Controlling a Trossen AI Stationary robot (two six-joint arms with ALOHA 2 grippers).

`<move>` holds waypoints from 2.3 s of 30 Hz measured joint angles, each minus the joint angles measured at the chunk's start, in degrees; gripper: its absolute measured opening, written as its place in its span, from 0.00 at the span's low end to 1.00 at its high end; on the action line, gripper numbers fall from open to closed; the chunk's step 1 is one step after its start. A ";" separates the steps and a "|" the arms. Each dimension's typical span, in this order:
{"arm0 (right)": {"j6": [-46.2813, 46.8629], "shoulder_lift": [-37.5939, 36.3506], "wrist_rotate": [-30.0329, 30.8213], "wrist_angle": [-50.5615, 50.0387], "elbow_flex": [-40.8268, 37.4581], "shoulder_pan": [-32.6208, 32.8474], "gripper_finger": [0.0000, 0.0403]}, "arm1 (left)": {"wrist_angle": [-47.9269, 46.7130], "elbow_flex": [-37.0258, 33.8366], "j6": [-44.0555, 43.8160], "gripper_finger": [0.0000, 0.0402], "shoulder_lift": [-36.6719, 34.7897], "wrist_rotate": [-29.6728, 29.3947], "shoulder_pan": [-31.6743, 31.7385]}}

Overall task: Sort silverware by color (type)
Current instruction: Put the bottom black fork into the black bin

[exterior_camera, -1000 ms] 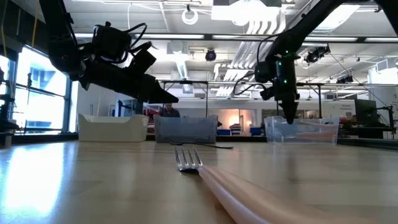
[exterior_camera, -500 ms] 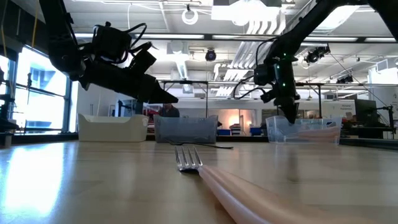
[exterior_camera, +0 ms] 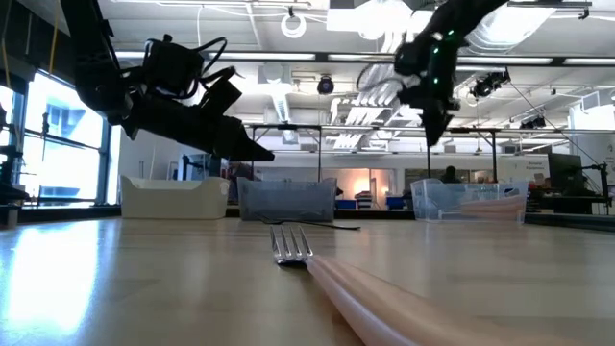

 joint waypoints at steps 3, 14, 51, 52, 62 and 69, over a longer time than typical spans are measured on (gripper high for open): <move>3.46 -7.83 -6.73 8.91 -7.88 1.19 0.09 | -0.27 0.00 -1.22 0.00 0.00 0.00 0.00; 24.57 -33.00 -9.35 43.30 -42.40 20.89 0.03 | -18.89 -0.02 -3.13 0.00 -11.25 3.31 -1.14; 24.11 -16.05 -20.92 112.02 -59.19 24.38 0.00 | -112.27 28.95 -106.79 0.00 -25.13 8.53 -52.72; 24.11 -15.71 -20.99 113.06 -59.19 24.53 0.00 | -112.22 28.96 -111.46 0.00 -24.48 9.30 -54.96; 23.96 -15.79 -23.65 118.00 -58.50 24.71 0.00 | -100.43 29.00 -145.09 0.08 -12.62 12.37 -67.32; 23.96 -15.83 -25.19 118.36 -57.29 24.75 0.00 | -94.08 28.99 -145.61 0.29 -2.31 12.12 -65.97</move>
